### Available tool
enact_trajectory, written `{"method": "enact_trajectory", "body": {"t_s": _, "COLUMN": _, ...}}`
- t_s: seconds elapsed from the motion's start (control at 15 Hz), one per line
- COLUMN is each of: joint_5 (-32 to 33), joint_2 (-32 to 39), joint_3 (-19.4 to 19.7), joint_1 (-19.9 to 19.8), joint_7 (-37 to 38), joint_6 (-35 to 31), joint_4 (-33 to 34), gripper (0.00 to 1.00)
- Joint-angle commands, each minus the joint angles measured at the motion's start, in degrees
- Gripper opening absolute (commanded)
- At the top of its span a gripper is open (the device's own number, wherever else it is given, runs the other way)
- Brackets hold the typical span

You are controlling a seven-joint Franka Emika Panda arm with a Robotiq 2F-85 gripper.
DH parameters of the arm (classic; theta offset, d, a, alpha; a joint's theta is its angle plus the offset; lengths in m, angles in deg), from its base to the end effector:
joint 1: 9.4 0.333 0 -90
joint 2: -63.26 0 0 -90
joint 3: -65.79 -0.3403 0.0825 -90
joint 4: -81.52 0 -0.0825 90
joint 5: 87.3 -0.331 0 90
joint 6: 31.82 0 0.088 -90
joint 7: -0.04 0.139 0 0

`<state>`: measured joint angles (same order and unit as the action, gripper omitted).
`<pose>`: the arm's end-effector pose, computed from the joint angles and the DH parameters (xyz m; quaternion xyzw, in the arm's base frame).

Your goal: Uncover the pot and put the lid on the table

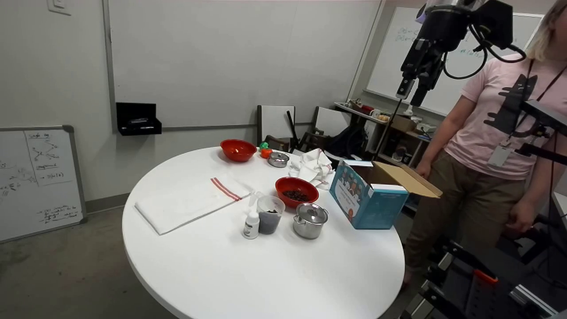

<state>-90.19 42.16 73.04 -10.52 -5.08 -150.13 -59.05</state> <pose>0.3651 -0.0517 0.4476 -0.9983 0.0361 0.0066 0.0458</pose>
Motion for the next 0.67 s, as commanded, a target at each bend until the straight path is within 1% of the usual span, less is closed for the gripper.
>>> {"method": "enact_trajectory", "body": {"t_s": 0.0, "joint_5": -0.3, "joint_2": 0.0, "joint_3": -0.8, "joint_1": -0.8, "joint_7": -0.3, "joint_6": 0.1, "joint_4": 0.1, "gripper": 1.0}}
{"method": "enact_trajectory", "body": {"t_s": 0.4, "joint_5": -0.3, "joint_2": 0.0, "joint_3": -0.8, "joint_1": -0.8, "joint_7": -0.3, "joint_6": 0.1, "joint_4": 0.1, "gripper": 1.0}}
{"method": "enact_trajectory", "body": {"t_s": 0.53, "joint_5": 0.8, "joint_2": 2.5, "joint_3": -2.1, "joint_1": -1.0, "joint_7": 3.2, "joint_6": 2.5, "joint_4": 2.0, "gripper": 1.0}}
{"method": "enact_trajectory", "body": {"t_s": 0.6, "joint_5": -0.4, "joint_2": 3.4, "joint_3": -2.5, "joint_1": -0.6, "joint_7": 4.4, "joint_6": 1.0, "joint_4": 2.3, "gripper": 1.0}}
